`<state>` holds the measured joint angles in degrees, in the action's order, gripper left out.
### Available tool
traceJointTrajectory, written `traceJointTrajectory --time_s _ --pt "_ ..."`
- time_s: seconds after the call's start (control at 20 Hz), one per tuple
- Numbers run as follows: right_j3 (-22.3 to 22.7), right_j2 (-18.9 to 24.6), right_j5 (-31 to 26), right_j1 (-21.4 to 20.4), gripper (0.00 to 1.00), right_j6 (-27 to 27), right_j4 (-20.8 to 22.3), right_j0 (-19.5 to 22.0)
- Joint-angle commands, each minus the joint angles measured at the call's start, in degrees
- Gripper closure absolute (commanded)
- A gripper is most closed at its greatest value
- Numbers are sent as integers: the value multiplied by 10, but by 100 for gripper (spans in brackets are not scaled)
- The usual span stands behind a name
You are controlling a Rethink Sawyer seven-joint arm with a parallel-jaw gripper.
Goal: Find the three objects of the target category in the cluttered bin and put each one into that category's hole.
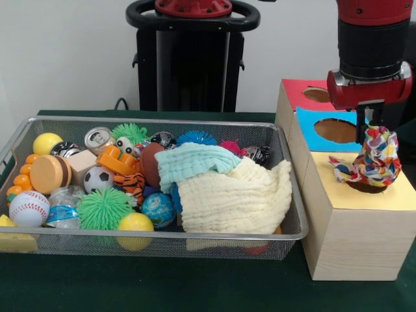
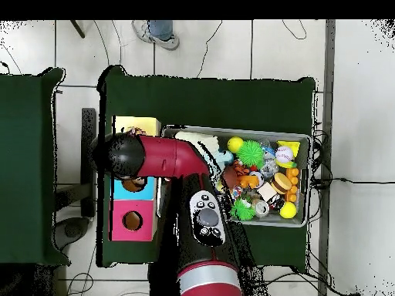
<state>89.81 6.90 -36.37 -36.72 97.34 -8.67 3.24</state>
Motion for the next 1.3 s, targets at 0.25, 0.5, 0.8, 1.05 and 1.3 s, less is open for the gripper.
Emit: traceJointTrajectory --time_s 0.25,0.5,0.8,1.05,1.3 --pt "-25 35 -16 40 100 63 1 1" --pt "-58 7 -10 66 100 72 21 -13" --pt "-69 -16 -11 81 100 81 29 -23" --pt "-62 -27 3 80 100 78 34 -26" --pt "-79 -58 1 85 100 73 57 -40"
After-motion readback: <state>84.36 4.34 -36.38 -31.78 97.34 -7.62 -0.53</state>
